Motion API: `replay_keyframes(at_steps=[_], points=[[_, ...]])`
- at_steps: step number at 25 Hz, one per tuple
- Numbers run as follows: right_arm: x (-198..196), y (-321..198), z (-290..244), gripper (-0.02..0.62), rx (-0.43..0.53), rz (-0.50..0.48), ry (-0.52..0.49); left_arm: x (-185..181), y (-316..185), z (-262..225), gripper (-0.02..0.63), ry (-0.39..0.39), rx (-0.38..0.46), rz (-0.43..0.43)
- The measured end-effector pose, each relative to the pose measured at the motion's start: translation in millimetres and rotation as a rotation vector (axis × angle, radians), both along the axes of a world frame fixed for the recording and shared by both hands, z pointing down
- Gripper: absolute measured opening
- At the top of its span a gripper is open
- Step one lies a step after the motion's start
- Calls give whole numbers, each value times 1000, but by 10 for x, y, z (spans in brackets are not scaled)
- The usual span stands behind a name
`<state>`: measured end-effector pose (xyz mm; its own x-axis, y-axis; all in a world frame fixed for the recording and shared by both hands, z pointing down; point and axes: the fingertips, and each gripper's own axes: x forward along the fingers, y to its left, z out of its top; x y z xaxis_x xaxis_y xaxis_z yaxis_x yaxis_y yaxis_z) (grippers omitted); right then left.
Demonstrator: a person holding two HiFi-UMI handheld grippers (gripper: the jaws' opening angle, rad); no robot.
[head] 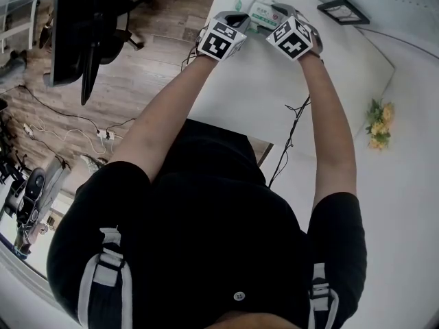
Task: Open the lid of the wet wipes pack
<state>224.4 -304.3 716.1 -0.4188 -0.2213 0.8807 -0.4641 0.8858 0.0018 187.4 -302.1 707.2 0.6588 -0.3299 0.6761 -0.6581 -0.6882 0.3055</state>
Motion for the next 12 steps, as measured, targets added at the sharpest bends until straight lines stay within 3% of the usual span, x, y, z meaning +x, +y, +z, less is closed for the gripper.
replay_keyframes(at_steps=[6, 12], points=[[-6, -15, 47, 342, -71, -21, 2, 0, -4, 40, 8, -11, -13, -17], [-10, -9, 41, 299, -110, -44, 15, -18, 30, 90, 8, -32, -32, -33]])
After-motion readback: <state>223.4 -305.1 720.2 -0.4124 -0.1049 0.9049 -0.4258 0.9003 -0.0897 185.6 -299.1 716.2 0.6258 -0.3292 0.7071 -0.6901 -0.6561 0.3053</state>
